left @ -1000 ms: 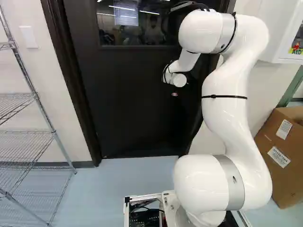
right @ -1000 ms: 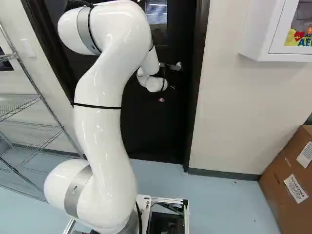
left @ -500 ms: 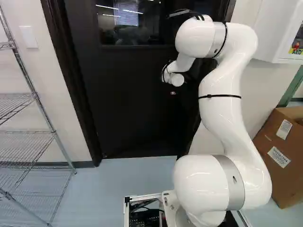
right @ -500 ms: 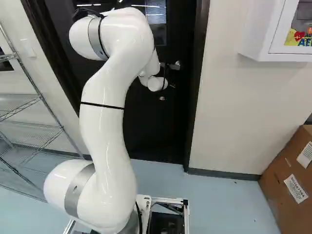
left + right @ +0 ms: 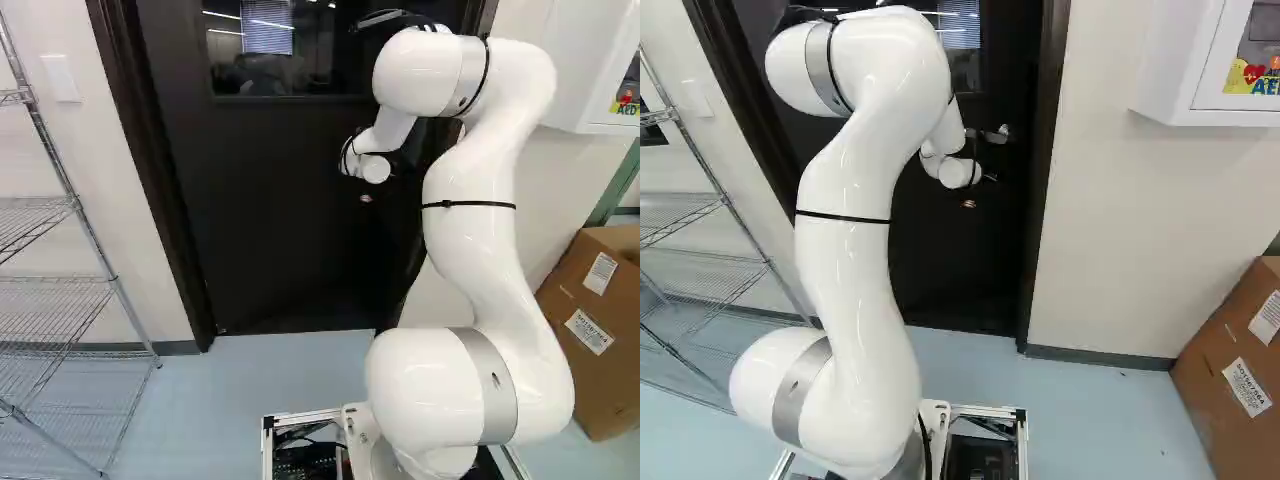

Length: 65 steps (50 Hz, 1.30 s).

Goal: Open the door and move inside

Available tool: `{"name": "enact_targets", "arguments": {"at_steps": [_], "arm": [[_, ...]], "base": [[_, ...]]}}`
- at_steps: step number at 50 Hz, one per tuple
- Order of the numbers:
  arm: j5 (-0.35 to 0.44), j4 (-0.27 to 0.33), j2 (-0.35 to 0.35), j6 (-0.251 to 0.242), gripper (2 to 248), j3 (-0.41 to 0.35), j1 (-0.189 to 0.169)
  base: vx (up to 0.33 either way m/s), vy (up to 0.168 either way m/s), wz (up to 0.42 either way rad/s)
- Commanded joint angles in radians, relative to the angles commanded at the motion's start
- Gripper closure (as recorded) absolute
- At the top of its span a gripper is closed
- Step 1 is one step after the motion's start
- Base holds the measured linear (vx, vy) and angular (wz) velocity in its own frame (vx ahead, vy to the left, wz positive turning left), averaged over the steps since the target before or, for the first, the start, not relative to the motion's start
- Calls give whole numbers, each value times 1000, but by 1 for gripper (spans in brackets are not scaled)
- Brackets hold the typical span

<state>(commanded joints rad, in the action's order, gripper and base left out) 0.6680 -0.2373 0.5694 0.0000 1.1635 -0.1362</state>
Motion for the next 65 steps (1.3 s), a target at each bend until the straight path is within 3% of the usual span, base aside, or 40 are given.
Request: {"name": "enact_targets", "arguments": {"at_steps": [20,36,46,65], "arm": [[0,90,-95,0,3,-123,21],[0,187,-134,0,3,-173,59],[0,234,-144,0,3,-186,86],[0,241,-112,0,3,-145,131]], "base": [[0,0,0],[0,0,0],[0,0,0],[0,0,0]]}}
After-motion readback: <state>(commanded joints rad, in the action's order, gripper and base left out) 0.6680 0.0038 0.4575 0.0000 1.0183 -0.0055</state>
